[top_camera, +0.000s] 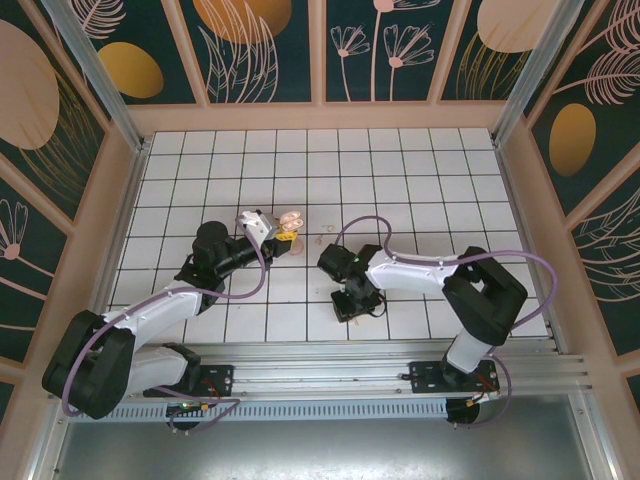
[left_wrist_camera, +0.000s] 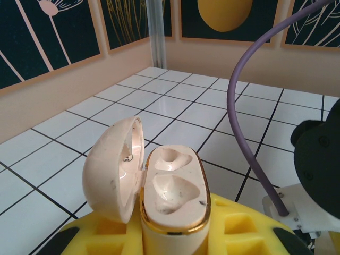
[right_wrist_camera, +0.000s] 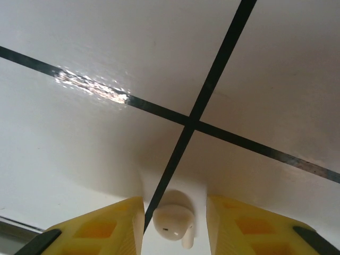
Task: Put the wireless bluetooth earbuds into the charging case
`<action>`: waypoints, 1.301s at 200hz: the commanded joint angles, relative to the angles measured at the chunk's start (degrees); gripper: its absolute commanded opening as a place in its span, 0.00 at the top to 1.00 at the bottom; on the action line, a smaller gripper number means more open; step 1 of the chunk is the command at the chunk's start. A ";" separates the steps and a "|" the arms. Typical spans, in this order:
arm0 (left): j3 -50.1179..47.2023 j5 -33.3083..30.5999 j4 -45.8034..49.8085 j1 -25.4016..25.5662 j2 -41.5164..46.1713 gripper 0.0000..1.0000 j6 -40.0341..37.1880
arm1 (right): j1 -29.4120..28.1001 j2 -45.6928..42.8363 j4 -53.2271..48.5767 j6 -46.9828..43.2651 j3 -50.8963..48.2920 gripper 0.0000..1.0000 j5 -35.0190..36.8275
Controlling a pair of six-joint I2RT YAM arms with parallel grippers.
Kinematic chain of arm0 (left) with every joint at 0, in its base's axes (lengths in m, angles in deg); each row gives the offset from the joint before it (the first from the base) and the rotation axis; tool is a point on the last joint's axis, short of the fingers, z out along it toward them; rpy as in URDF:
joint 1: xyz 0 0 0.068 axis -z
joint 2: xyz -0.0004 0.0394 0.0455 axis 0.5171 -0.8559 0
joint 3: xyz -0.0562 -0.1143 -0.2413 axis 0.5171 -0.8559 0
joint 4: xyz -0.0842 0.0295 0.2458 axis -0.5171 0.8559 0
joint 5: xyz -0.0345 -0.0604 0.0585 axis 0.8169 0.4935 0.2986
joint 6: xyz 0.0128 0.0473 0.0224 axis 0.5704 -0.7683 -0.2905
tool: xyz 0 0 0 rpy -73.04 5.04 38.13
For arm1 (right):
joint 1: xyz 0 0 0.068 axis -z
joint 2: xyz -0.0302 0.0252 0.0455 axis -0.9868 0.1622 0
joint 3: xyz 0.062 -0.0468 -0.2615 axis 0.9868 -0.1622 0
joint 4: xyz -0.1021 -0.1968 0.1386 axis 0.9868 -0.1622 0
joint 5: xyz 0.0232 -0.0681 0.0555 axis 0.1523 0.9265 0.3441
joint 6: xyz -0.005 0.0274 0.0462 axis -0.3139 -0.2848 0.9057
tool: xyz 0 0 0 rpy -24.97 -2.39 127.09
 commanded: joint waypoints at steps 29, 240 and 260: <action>1.73 -0.08 -0.10 0.11 1.40 0.81 -0.43 | -1.27 1.72 -2.73 -1.48 1.67 0.66 3.07; 1.77 -0.24 0.00 0.04 1.39 0.81 -0.39 | -2.37 0.66 -2.86 0.32 0.17 0.71 3.23; 1.74 -0.26 0.02 0.08 1.40 0.81 -0.43 | -2.50 0.82 -2.85 0.45 -0.02 0.71 3.45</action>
